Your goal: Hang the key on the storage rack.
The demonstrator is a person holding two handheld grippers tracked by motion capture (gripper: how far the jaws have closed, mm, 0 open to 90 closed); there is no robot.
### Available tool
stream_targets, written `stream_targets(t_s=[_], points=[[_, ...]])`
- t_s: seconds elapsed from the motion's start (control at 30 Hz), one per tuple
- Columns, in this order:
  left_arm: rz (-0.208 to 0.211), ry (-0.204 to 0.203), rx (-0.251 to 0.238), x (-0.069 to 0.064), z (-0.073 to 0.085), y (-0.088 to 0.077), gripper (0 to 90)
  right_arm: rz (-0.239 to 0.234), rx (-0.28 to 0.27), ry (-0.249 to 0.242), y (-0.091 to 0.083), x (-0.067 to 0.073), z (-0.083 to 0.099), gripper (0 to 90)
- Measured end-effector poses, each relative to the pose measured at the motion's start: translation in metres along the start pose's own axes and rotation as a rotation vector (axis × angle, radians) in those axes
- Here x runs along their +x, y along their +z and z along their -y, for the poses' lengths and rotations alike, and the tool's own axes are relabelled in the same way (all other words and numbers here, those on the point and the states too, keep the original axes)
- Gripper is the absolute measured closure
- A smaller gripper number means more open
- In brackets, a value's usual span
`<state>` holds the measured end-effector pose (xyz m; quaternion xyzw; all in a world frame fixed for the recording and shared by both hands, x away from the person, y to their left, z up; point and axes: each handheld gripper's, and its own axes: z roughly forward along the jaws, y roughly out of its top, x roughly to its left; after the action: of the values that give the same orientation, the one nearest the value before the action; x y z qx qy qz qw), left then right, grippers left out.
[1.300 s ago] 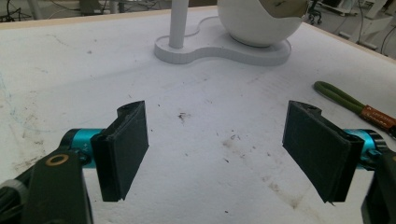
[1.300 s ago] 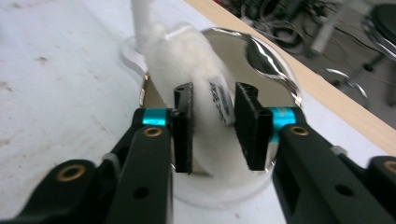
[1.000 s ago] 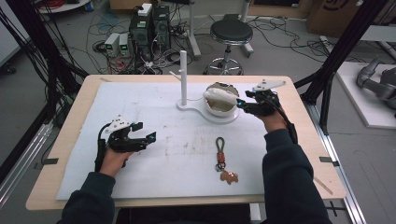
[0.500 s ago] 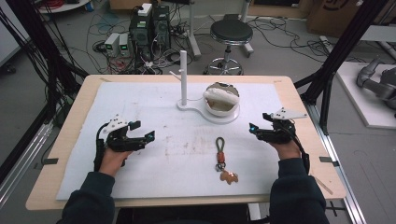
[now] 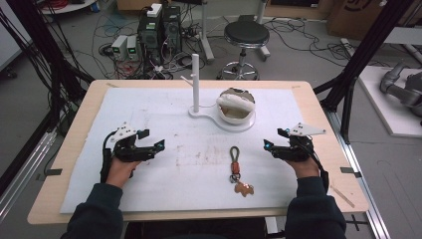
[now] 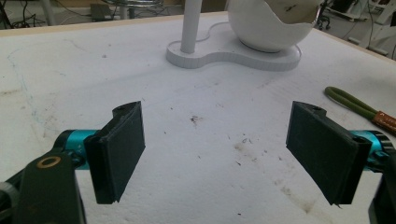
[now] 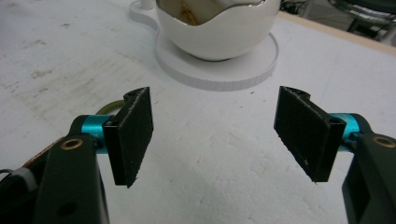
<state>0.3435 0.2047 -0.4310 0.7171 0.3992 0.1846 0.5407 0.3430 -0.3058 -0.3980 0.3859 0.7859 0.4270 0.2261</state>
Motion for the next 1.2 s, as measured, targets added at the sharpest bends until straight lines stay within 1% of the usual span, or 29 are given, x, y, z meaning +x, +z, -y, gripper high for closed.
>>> stream_targets(t_s=[0.13, 0.17, 0.2, 0.23, 0.27, 0.33, 0.37, 0.4, 0.43, 0.5, 0.53, 0.6, 0.67, 0.7, 0.73, 0.77, 0.83, 0.87, 0.9, 0.93, 0.97, 1.03, 1.07, 1.13, 1.2], points=[[-0.001, 0.002, 0.001, 0.000, 0.000, 0.000, 19.6, -0.019, 0.027, 0.002, 0.007, 0.003, 0.002, 29.1], [-0.001, 0.002, 0.001, 0.000, 0.000, 0.000, 19.6, -0.026, 0.034, 0.011, 0.008, 0.005, 0.002, 29.8], [-0.003, 0.002, 0.001, 0.000, 0.000, 0.000, 19.6, -0.026, 0.034, 0.011, 0.008, 0.005, 0.002, 29.8], [-0.007, 0.001, 0.003, -0.001, 0.000, -0.001, 19.6, -0.056, 0.050, 0.008, 0.011, 0.007, 0.003, 36.9], [-0.007, 0.001, 0.003, -0.001, 0.000, -0.001, 19.7, -0.056, 0.050, 0.008, 0.011, 0.007, 0.003, 36.9], [-0.008, 0.006, 0.003, -0.001, 0.000, -0.001, 19.8, -0.093, 0.076, 0.004, 0.015, 0.009, 0.005, 42.4], [-0.010, 0.008, 0.004, -0.001, 0.000, -0.001, 20.0, -0.130, 0.099, -0.020, 0.018, 0.012, 0.007, 51.9], [-0.013, 0.011, 0.008, -0.001, -0.001, -0.001, 20.1, -0.154, 0.112, -0.035, 0.020, 0.014, 0.007, 54.2], [-0.015, 0.014, 0.007, -0.002, -0.001, -0.001, 20.1, -0.154, 0.112, -0.035, 0.020, 0.014, 0.007, 54.2], [-0.017, 0.013, 0.008, -0.003, -0.001, -0.002, 20.0, -0.179, 0.130, -0.049, 0.021, 0.020, 0.007, 56.7], [-0.019, 0.015, 0.006, -0.003, -0.001, -0.002, 20.1, -0.197, 0.141, -0.063, 0.023, 0.024, 0.008, 56.6], [-0.020, 0.016, 0.007, -0.004, -0.001, -0.002, 20.3, -0.222, 0.151, -0.050, 0.026, 0.028, 0.010, 56.1], [-0.018, 0.018, 0.009, -0.004, -0.001, -0.001, 20.3, -0.246, 0.174, -0.037, 0.031, 0.031, 0.011, 55.0], [-0.017, 0.016, 0.008, -0.005, -0.001, -0.001, 20.4, -0.255, 0.185, -0.023, 0.033, 0.032, 0.011, 53.8], [-0.015, 0.017, 0.009, -0.005, -0.001, 0.000, 20.4, -0.255, 0.185, -0.023, 0.033, 0.032, 0.011, 53.8], [-0.014, 0.018, 0.013, -0.005, -0.001, 0.000, 20.5, -0.266, 0.189, -0.018, 0.035, 0.034, 0.011, 53.7], [-0.011, 0.016, 0.014, -0.005, -0.001, 0.001, 20.5, -0.308, 0.211, -0.005, 0.042, 0.043, 0.010, 50.4], [-0.011, 0.016, 0.016, -0.005, -0.001, 0.001, 20.5, -0.308, 0.211, -0.005, 0.042, 0.043, 0.010, 50.4], [-0.010, 0.015, 0.016, -0.005, 0.000, 0.002, 20.5, -0.333, 0.229, -0.003, 0.047, 0.051, 0.009, 49.9], [-0.010, 0.016, 0.017, -0.005, 0.000, 0.002, 20.5, -0.340, 0.240, -0.013, 0.050, 0.055, 0.009, 49.8], [-0.009, 0.016, 0.017, -0.004, 0.000, 0.002, 20.5, -0.340, 0.240, -0.013, 0.050, 0.055, 0.009, 49.8], [-0.008, 0.014, 0.018, -0.005, 0.000, 0.001, 20.5, -0.357, 0.279, -0.020, 0.058, 0.063, 0.009, 49.0], [-0.008, 0.015, 0.019, -0.005, 0.000, 0.001, 20.5, -0.364, 0.276, -0.004, 0.060, 0.065, 0.009, 49.0], [-0.007, 0.018, 0.022, -0.005, 0.000, 0.001, 20.5, -0.359, 0.283, -0.020, 0.062, 0.069, 0.007, 49.1], [-0.006, 0.018, 0.024, -0.005, 0.000, 0.002, 20.5, -0.356, 0.292, -0.008, 0.063, 0.071, 0.007, 49.1]])
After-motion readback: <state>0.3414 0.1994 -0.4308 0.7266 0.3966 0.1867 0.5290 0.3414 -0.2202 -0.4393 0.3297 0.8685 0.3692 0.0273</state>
